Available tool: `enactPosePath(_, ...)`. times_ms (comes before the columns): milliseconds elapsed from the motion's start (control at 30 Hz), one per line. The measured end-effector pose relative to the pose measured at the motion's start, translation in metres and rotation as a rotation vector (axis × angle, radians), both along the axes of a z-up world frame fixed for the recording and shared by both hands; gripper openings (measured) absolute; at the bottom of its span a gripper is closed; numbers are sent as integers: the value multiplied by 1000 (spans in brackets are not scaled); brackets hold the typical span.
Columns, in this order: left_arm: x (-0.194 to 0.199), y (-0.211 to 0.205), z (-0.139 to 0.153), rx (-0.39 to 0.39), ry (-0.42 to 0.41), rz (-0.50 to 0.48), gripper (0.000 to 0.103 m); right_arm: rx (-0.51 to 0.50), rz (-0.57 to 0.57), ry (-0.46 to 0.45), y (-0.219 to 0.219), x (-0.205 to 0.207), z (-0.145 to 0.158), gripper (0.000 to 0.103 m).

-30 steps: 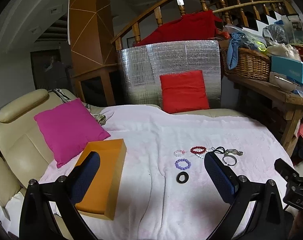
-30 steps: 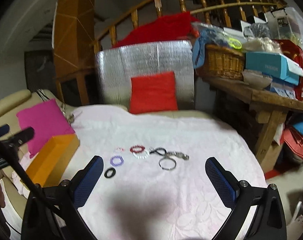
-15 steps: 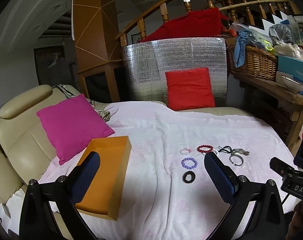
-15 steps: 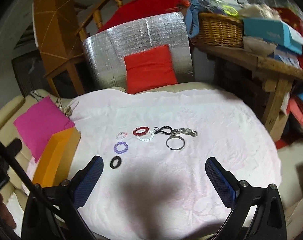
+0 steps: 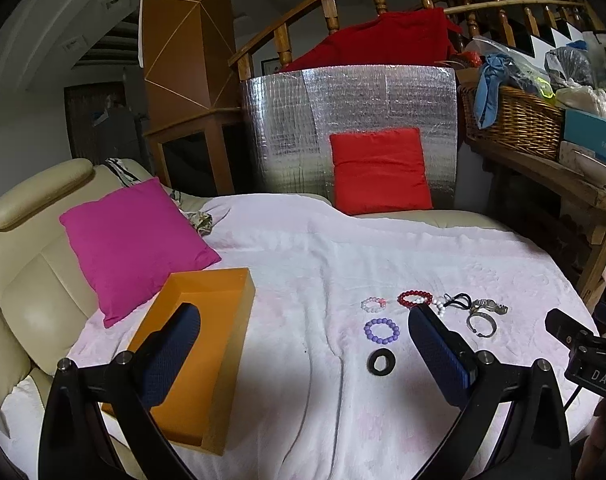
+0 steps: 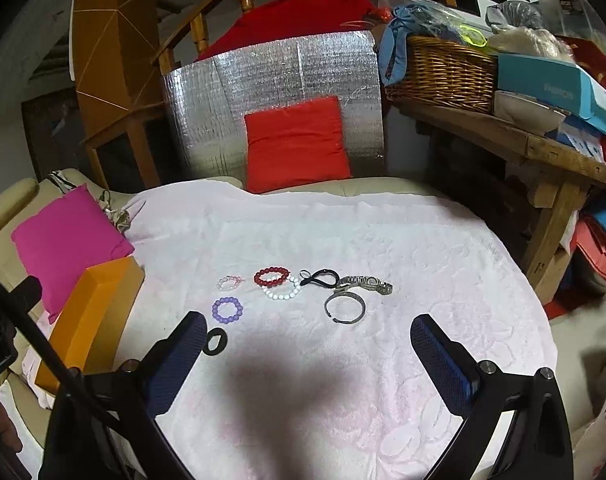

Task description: Organize jewelry

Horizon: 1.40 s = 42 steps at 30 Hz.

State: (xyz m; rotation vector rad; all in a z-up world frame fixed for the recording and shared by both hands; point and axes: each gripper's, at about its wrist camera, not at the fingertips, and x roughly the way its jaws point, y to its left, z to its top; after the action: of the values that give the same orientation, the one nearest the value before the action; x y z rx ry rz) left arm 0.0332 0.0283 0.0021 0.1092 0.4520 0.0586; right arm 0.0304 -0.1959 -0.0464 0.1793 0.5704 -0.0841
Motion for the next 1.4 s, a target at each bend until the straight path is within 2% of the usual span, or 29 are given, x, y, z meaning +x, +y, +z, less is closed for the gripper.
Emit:
enactPosePath(667,81,9,-47,-61,38,0,103,-37,-17,-18,-12,66,-33,103)
enactPosePath(900,102,6,-63,-50,75,2,103,-3,-23,-14,-25,88,-45,103)
enactPosePath(1167,130,8,-91,-8,130,2,103,115,-12,77,-56,116,-76,103)
enactPosePath(1300,149,16,-113,-42,184,-86,103,192,-2,132,-80,130,-90,103)
enactPosePath(1400,166,23,-134,-81,254,-144,103,332,7,200,-110,145,-106,103)
